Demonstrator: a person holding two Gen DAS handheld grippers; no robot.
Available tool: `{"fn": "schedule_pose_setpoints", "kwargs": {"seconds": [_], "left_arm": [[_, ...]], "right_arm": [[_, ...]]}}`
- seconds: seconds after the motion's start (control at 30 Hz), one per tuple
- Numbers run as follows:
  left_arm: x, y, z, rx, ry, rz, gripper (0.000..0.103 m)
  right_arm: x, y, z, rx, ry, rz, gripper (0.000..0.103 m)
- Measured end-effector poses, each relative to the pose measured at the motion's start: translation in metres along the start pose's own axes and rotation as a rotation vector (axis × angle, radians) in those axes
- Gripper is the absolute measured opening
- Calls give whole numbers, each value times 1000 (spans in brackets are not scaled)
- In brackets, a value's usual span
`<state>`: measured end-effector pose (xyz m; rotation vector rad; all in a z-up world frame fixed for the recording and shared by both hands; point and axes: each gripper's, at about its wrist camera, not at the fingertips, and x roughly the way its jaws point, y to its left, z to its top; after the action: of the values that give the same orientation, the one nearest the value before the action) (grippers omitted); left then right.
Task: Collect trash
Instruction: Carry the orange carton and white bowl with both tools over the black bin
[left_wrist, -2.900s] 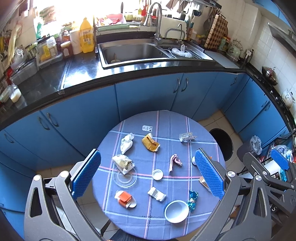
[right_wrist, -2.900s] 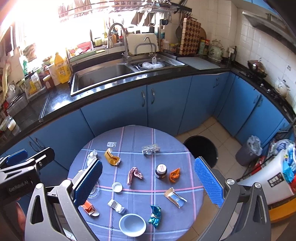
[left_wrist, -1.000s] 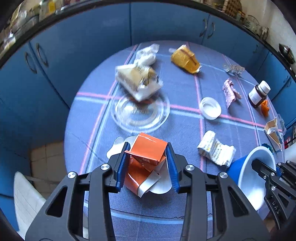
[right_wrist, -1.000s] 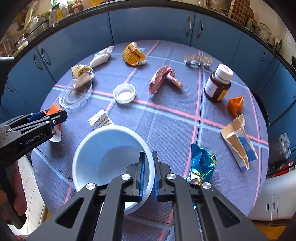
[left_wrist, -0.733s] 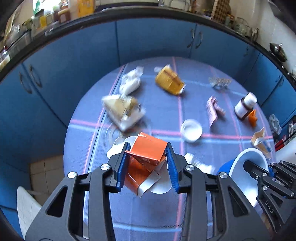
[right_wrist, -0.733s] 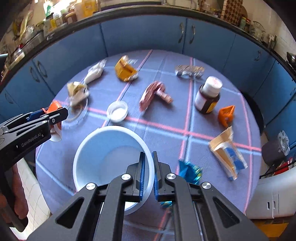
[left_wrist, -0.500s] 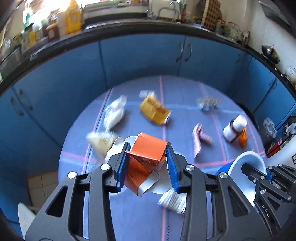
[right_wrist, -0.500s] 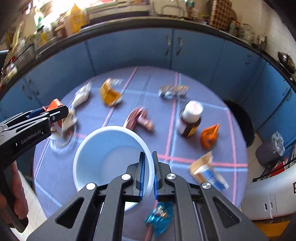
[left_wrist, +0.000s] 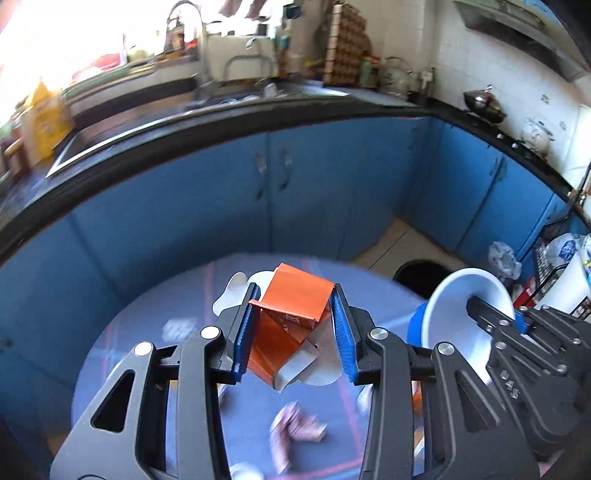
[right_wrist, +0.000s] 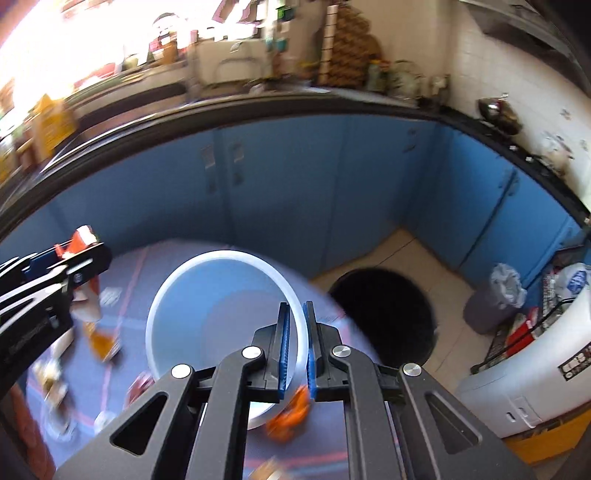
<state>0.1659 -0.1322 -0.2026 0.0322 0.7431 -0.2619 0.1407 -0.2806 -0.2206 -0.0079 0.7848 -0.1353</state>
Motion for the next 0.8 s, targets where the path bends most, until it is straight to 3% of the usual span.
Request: {"fn": "schedule_pose_setpoints", "kwargs": {"seconds": [0.3, 0.7, 0.73, 0.77, 0.8], "left_arm": [[47, -65, 71, 63, -82, -87, 39], [70, -117, 96, 105, -91, -143, 39], [71, -120, 96, 107, -90, -148, 39], [71, -122, 97, 110, -90, -150, 39], [71, -124, 96, 113, -89, -152, 39]], "right_arm": [[34, -55, 39, 84, -51, -145, 8], [58, -111, 56, 147, -80, -296, 12], [60, -114, 56, 149, -77, -309, 15], [63, -116, 57, 150, -64, -319, 30], [64, -119, 56, 153, -61, -320, 59]]}}
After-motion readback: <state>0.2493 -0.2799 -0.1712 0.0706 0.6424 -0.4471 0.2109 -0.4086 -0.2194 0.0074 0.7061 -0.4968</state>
